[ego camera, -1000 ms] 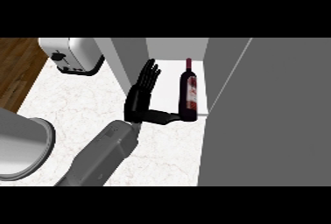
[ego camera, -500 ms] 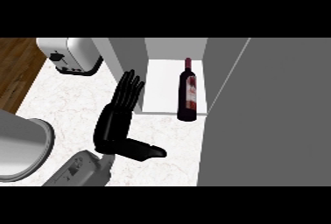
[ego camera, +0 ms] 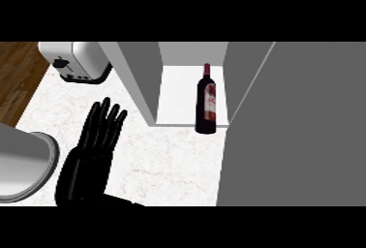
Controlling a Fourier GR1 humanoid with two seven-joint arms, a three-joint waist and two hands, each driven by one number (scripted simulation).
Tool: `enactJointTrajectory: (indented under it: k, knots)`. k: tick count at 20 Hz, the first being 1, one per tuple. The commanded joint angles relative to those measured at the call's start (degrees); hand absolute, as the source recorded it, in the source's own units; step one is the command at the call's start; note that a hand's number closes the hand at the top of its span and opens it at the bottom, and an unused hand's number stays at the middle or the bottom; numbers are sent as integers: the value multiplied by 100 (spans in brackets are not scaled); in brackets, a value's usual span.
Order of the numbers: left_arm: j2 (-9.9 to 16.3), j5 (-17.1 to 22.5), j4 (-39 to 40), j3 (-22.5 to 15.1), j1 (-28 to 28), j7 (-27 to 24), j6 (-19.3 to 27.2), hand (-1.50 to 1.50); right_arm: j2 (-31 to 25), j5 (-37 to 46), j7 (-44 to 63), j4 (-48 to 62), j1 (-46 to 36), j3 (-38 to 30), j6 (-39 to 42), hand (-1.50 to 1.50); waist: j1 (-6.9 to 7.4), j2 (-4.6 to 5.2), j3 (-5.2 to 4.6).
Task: Pick up the wine, place it into the cabinet and close the cabinet
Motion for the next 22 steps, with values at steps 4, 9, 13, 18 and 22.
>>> enactJointTrajectory:
  k: [4, 9, 13, 18, 22]
  knots:
    - [653, 8, -873, 562, 1149, -38, -62, -150, -239, -360, 557, -546, 248, 724, 510, 150, -24, 8, -4]
    - [854, 174, -811, 1076, 1961, -649, -675, -150, 22, -529, 981, -687, 533, 1611, 409, 150, -10, 10, -10]
    - [1230, 765, -1418, 1867, 2341, -371, -949, -150, 432, 193, 1277, -999, 639, 2683, 25, 150, -36, -9, -12]
    - [1566, 1071, -1613, 2613, 3381, -564, -1721, -150, 787, 805, 1792, -834, -93, 3446, -643, 150, 15, -14, -13]
    - [1572, 1334, -1160, 3199, 3568, -827, -2443, -150, 797, 1309, 1764, -120, -1244, 3938, -1471, 150, 53, -4, -18]
